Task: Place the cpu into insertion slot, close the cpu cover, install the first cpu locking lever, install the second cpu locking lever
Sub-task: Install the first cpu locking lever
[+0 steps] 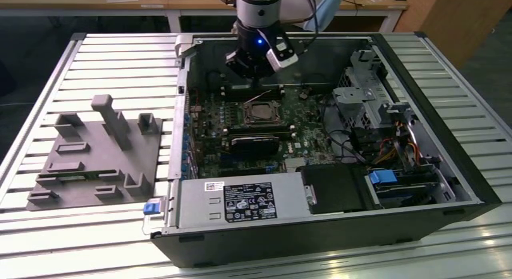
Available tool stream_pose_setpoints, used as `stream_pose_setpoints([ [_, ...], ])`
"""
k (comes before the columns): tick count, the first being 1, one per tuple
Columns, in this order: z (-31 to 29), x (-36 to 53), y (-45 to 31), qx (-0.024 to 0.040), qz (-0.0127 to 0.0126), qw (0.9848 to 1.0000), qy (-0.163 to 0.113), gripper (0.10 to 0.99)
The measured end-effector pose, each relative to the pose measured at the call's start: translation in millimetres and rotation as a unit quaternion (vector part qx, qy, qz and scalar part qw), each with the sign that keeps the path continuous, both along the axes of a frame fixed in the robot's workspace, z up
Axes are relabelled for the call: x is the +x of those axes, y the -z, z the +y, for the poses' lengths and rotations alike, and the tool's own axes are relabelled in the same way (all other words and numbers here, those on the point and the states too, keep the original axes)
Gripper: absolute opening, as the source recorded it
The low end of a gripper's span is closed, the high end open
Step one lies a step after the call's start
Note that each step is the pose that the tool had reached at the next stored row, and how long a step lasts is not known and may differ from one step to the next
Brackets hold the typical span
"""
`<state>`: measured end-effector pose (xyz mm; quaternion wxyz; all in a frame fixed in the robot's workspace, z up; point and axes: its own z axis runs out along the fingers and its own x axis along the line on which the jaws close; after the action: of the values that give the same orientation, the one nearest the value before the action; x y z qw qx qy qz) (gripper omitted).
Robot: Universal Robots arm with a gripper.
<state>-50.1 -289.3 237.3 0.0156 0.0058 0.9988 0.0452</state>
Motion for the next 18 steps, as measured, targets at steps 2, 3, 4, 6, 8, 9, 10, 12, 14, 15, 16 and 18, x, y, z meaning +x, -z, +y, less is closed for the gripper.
stream_pose_setpoints([
  [2,0.0,1.1,1.6,0.0,0.0001,1.0,-0.001,0.106],
  [3,0.0,1.4,2.0,0.0,0.0001,1.0,-0.001,0.106],
  [4,0.0,1.6,2.3,0.0,0.0001,1.0,-0.001,0.106],
  [6,0.0,2.9,3.4,0.0,0.0,1.0,-0.001,0.106],
  [8,0.3,5.4,4.8,-0.0002,0.0001,1.0,-0.001,0.106],
  [9,0.4,6.7,5.8,-0.0002,0.0,1.0,-0.001,0.106],
  [10,0.5,7.8,6.8,-0.0002,0.0,1.0,-0.001,0.106],
  [12,0.6,9.6,8.8,-0.0002,0.0,1.0,-0.001,0.106],
  [14,0.6,10.7,10.5,-0.0002,0.0,1.0,-0.001,0.106],
  [15,0.7,11.6,11.1,-0.0002,0.0,1.0,-0.001,0.106],
  [16,0.7,12.5,11.6,-0.0002,0.0001,1.0,-0.001,0.106],
  [18,1.0,13.8,12.7,-0.0002,0.0001,1.0,-0.001,0.106],
])
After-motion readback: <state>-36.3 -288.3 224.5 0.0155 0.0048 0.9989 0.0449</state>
